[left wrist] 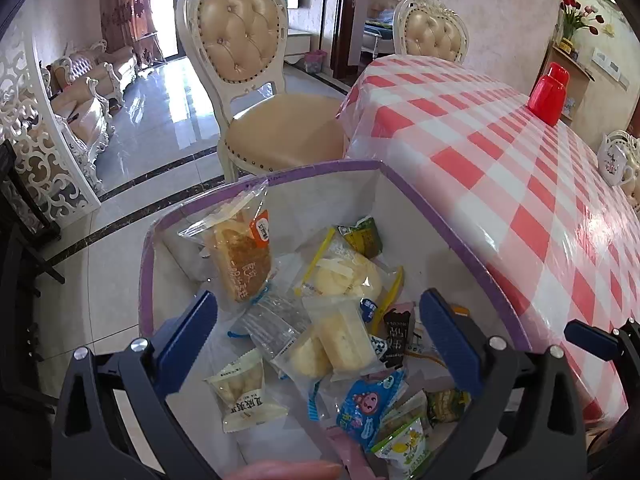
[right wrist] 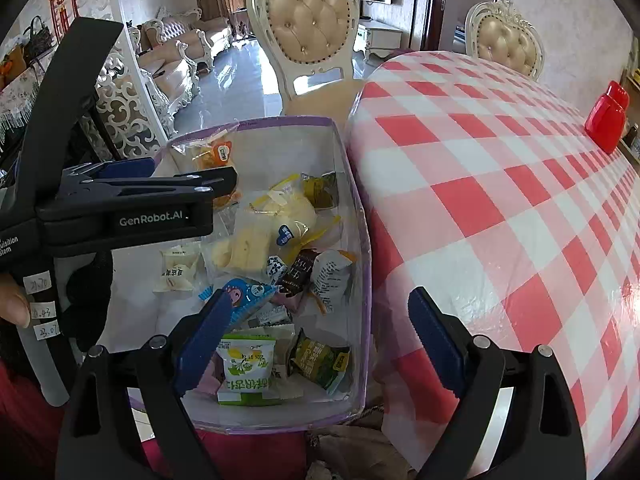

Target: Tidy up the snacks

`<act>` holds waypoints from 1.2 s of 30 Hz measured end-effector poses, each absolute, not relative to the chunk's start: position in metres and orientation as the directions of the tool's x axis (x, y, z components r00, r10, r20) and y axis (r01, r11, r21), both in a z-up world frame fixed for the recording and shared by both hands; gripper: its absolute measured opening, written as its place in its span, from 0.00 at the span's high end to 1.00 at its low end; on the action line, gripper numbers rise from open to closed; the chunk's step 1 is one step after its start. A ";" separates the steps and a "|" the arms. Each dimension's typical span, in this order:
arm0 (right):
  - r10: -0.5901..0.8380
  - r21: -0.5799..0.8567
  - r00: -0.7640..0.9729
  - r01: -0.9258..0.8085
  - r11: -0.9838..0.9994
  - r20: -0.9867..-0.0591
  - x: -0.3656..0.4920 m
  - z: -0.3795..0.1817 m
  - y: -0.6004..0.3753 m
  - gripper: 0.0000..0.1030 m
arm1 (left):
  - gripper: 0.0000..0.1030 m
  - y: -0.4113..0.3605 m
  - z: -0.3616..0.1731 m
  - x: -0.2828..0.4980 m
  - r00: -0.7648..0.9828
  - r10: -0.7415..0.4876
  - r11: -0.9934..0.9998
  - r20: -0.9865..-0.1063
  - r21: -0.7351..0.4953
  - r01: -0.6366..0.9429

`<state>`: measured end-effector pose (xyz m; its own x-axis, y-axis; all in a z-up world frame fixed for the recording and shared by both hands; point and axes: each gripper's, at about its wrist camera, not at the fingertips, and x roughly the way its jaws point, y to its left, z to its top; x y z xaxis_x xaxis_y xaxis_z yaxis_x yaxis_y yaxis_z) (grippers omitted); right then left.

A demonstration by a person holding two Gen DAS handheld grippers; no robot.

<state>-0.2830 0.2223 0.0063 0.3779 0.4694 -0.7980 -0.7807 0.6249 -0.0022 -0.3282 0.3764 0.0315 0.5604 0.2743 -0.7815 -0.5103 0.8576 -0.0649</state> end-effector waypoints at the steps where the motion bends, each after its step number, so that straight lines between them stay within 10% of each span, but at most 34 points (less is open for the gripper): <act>1: 0.469 -0.003 0.378 -0.781 0.625 -0.798 -0.283 0.006 0.222 0.16 | 0.02 0.376 0.031 -0.328 0.560 0.273 0.859 -0.782 -0.065 -0.509; 36: 0.465 -0.001 0.376 -0.779 0.627 -0.802 -0.284 0.002 0.221 0.16 | 0.02 0.378 0.024 -0.326 0.523 0.275 0.852 -0.807 -0.048 -0.522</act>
